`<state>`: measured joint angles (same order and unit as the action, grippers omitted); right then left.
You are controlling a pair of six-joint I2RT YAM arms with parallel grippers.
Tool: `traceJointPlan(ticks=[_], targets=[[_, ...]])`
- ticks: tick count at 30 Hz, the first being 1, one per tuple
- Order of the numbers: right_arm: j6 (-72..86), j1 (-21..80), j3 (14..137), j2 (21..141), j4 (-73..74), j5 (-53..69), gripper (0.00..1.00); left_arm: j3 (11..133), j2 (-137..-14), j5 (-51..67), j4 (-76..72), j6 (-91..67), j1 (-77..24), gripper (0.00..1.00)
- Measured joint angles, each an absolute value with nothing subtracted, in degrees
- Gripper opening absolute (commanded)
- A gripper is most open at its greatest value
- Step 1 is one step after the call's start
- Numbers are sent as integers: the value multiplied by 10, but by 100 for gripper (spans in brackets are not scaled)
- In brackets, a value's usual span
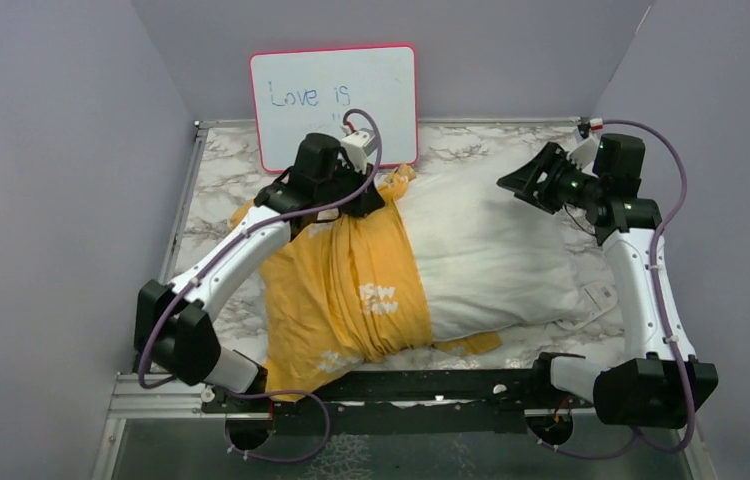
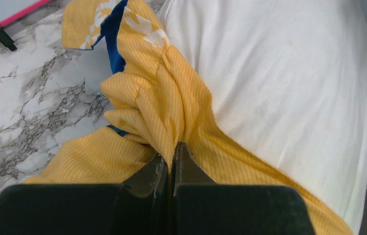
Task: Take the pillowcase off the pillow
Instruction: Remove the pillow from the pillowcase.
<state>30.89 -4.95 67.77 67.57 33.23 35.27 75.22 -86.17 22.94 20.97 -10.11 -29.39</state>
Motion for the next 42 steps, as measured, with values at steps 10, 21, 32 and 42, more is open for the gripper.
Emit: traceJointPlan(ticks=[10,21,32,42], targets=[[232,-21,887,760,460,219,63,673,-752,244,154,-129,-296,0],[175,102,1017,898,556,-25,74,673,-745,287,132,-136,-298,0],[180,133,949,957,549,-81,22,670,-730,305,127,-136,-301,0],[224,140,870,867,468,-81,1,665,-722,260,139,-117,-303,1]])
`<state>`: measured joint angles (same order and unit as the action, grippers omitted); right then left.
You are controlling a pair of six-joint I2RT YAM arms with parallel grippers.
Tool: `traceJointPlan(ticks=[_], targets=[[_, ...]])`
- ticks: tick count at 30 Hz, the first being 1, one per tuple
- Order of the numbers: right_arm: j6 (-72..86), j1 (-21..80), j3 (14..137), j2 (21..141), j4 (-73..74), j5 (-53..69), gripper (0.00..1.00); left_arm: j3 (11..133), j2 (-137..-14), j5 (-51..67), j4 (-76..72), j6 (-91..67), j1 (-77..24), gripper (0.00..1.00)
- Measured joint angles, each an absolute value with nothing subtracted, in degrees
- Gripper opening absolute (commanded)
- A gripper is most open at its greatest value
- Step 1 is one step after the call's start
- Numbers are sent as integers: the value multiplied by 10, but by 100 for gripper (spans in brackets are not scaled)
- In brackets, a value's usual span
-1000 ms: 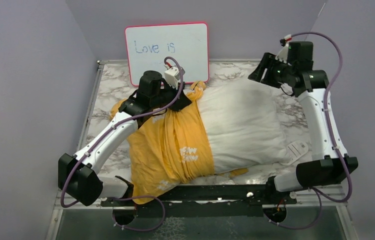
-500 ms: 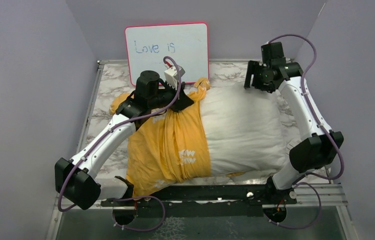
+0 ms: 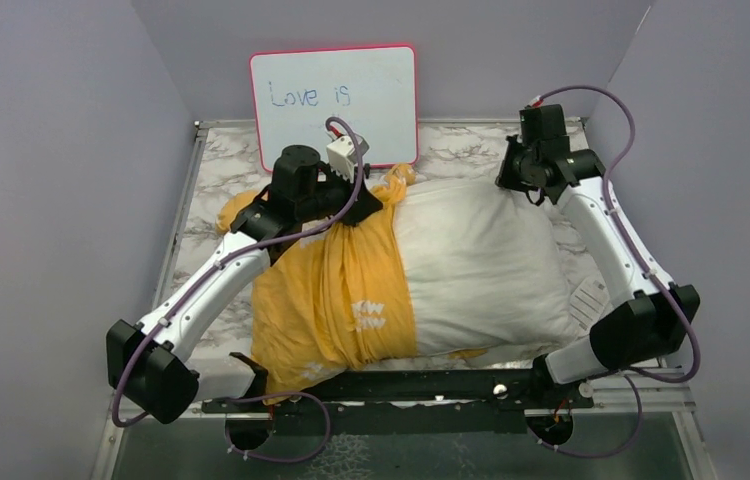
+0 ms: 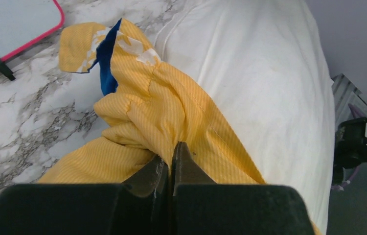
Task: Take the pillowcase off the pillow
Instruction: Remove the pillow from the pillowcase.
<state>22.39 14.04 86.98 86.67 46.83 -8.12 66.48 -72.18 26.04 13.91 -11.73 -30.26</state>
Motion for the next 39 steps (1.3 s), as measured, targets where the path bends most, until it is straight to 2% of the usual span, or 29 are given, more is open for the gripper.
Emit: traceJointPlan(ticks=[4,5,7,9,12,18,23,24,25,28,30,33,34,39], targets=[[231,142,850,814,442,-80,1,666,-713,206,162,-103,-307,39],[232,143,844,803,435,-79,1,669,-712,189,166,-97,-307,45],[232,142,831,784,420,-72,1,678,-713,170,172,-93,-307,63],[232,142,819,771,409,-61,1,694,-714,157,176,-89,-304,76],[233,142,816,767,400,-48,1,718,-717,147,179,-86,-302,85],[230,142,816,767,394,-40,1,762,-754,161,203,-90,-265,91],[226,142,816,764,391,-34,1,775,-796,230,232,-103,-197,92],[225,142,815,763,390,-33,1,775,-802,243,236,-105,-194,91],[225,142,814,762,388,-31,1,774,-810,262,240,-107,-192,85],[225,141,808,757,385,-30,1,773,-834,326,255,-109,-194,56],[225,141,806,755,383,-30,1,773,-849,352,266,-107,-195,43],[225,142,806,755,382,-30,1,773,-861,358,283,-107,-195,10],[225,142,806,755,382,-31,1,773,-860,352,287,-108,-194,5],[227,144,805,747,381,-61,1,773,-827,286,307,-120,-174,0]])
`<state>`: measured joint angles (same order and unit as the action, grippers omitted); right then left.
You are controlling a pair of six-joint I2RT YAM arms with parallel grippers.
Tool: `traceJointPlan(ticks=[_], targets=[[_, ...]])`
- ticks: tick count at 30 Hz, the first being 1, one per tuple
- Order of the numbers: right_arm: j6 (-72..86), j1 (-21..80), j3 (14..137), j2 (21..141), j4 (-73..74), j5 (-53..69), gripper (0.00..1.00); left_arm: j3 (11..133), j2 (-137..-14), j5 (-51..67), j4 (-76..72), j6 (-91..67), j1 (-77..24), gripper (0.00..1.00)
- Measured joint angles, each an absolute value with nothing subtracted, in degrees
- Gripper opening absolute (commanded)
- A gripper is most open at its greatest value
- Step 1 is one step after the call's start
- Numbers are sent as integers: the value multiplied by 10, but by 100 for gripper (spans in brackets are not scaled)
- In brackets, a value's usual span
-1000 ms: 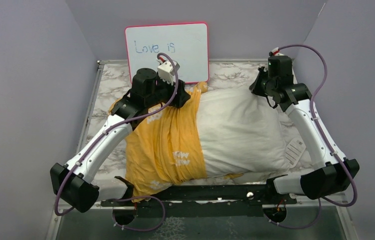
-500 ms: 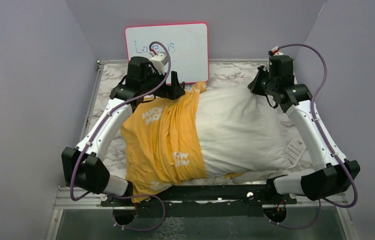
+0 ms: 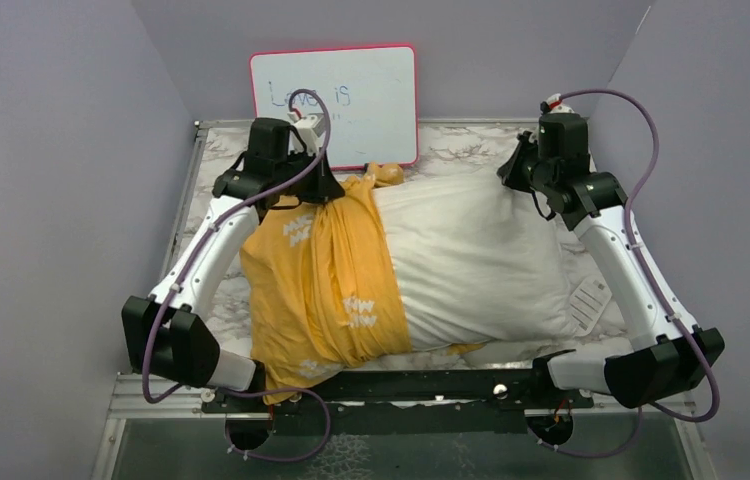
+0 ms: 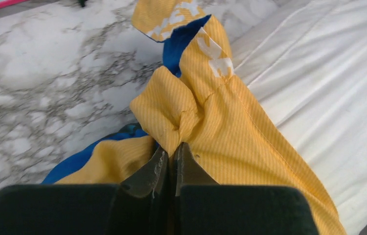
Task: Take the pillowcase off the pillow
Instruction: Remove the pillow from the pillowcase.
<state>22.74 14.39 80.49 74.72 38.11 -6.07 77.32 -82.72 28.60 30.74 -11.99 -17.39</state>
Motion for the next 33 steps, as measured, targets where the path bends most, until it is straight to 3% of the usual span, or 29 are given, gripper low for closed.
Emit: traceJointPlan(ticks=[5,6,9,10,13,23,33], targets=[[235,150,805,730,374,-77,1,771,-781,239,343,-129,-117,6],[236,151,804,728,370,-77,1,770,-776,237,345,-128,-110,16],[241,153,799,725,360,-76,1,767,-767,239,343,-124,-97,59],[241,153,796,725,358,-76,1,767,-766,240,342,-123,-94,67],[241,147,787,725,357,-77,1,767,-766,241,337,-118,-81,77],[245,145,786,726,357,-73,1,768,-760,234,336,-111,-76,86],[245,145,786,726,357,-66,1,763,-733,126,337,-112,-76,91]])
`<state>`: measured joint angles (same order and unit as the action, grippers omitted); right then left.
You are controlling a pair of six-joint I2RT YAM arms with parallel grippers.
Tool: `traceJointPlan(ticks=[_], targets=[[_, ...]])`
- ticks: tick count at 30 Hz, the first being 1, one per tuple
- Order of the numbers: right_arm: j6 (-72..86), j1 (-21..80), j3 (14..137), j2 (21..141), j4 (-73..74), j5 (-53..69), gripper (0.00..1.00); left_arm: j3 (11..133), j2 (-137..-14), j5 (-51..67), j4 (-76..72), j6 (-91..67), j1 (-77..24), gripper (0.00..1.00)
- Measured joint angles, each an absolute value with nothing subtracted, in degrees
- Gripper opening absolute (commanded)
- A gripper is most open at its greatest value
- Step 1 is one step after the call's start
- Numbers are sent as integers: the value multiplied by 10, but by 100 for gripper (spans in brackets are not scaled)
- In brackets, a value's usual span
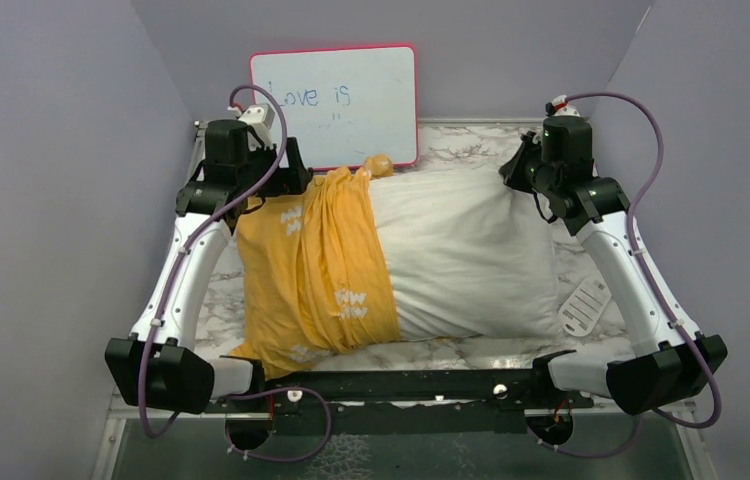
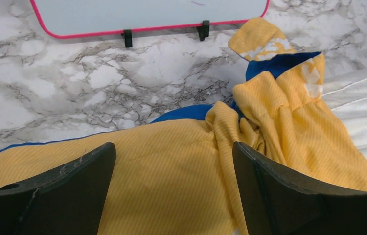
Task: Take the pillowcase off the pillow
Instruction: Remove the pillow from the pillowcase.
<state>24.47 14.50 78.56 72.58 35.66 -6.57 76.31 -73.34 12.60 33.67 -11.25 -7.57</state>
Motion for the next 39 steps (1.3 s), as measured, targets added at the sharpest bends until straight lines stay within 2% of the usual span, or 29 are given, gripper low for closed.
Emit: traceJointPlan(ticks=[2,4,5,8,10,14,19,37,39], targets=[[245,145,786,726,357,-65,1,752,-733,119,337,-113,-76,91],[245,145,786,726,356,-65,1,737,-736,124,337,-112,-76,86],[245,145,786,726,356,-65,1,731,-739,132,338,-110,-76,81],[245,145,786,728,357,-63,1,718,-759,177,336,-100,-74,51],[245,145,786,729,357,-63,1,712,-773,199,333,-98,-73,36],[245,145,786,732,357,-63,0,703,-777,199,331,-98,-72,15],[245,145,786,733,356,-63,1,703,-766,164,329,-102,-74,2],[250,154,786,733,350,-54,1,704,-721,44,354,-135,-84,0],[250,154,788,735,350,-52,1,707,-720,42,359,-135,-84,22]])
